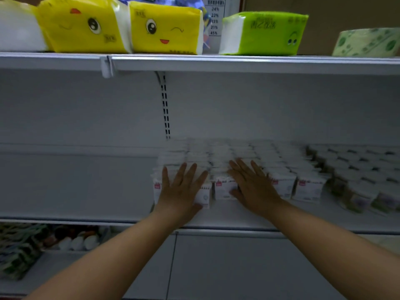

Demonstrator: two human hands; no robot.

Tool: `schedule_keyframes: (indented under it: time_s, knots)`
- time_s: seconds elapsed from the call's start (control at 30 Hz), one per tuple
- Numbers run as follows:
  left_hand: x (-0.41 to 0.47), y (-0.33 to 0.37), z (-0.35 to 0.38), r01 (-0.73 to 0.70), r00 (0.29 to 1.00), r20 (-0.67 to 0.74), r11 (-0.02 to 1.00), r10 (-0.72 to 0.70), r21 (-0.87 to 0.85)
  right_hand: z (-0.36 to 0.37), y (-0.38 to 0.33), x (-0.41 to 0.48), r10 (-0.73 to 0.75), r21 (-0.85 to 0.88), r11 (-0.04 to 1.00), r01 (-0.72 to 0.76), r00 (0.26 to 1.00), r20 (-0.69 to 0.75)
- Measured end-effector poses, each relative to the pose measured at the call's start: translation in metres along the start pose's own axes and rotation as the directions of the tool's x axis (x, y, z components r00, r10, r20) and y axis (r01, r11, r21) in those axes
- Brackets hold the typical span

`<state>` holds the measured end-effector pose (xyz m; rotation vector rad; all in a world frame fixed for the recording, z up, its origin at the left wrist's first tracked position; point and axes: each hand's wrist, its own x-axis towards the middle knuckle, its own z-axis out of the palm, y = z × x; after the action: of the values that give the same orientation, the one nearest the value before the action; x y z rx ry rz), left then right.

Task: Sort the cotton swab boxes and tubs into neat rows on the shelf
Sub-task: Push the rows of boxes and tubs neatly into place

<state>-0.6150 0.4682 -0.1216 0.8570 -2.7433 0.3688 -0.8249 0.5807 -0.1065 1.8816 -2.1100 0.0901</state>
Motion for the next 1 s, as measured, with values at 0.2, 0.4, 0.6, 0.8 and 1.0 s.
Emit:
schedule_keyframes:
  time_s: [0.2,0.4,0.6,0.8,1.0]
  knots:
    - [0.004,0.001,0.005,0.023,1.000,0.006,1.000,-0.023,-0.017,0.005,-0.010,0.010,0.106,-0.056,0.993,-0.104,0.994,0.028]
    - [0.015,-0.001,0.010,0.027,0.997,0.067,1.000,-0.026,-0.013,0.007,-0.015,0.013,0.194,-0.072,0.979,-0.189,0.979,0.068]
    - [0.012,0.000,-0.003,0.020,0.996,0.084,1.000,-0.021,0.005,-0.009,-0.003,0.008,0.156,0.004,0.988,-0.157,0.985,0.080]
    - [0.010,0.009,-0.020,-0.002,1.000,0.028,1.000,0.003,-0.028,-0.025,0.065,-0.039,0.293,-0.030,0.956,-0.292,0.956,0.029]
    - [0.036,0.069,-0.043,-0.126,0.992,-0.005,0.989,0.126,-0.081,-0.017,0.112,-0.084,0.459,-0.123,0.887,-0.445,0.879,0.128]
